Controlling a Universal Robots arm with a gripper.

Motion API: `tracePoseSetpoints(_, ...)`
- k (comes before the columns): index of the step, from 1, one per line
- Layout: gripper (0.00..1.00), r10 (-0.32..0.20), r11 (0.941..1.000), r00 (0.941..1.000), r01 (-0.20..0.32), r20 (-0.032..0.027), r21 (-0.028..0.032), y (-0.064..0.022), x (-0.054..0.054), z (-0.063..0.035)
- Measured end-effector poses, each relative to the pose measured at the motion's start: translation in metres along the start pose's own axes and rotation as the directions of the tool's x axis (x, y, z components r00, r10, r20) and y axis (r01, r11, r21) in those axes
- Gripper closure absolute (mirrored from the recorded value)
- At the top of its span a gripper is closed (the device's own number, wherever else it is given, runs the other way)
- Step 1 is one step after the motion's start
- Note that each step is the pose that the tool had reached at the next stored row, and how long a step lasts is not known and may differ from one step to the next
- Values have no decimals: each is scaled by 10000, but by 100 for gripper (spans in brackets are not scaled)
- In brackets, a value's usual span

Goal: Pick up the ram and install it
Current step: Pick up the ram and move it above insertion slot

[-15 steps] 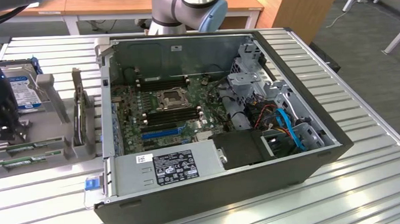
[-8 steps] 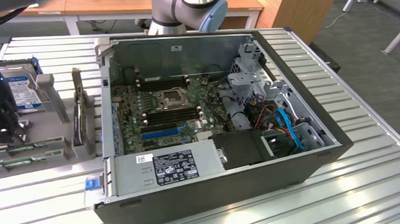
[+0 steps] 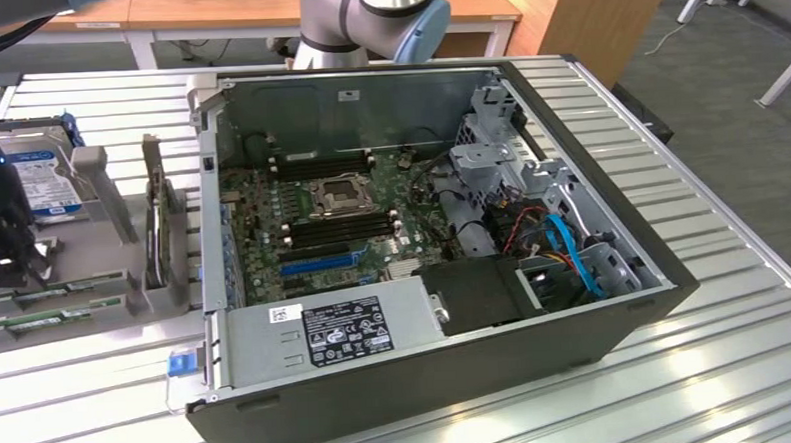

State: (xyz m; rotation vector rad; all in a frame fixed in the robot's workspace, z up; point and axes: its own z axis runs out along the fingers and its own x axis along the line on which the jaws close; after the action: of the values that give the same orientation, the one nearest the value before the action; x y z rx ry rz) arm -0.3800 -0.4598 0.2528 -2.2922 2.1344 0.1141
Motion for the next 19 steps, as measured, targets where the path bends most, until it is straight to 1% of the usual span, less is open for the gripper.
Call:
tracePoseSetpoints(10,69,0,10000,10000,0,0,0,1,13,2)
tracePoseSetpoints(19,69,0,10000,10000,0,0,0,-2,18,72)
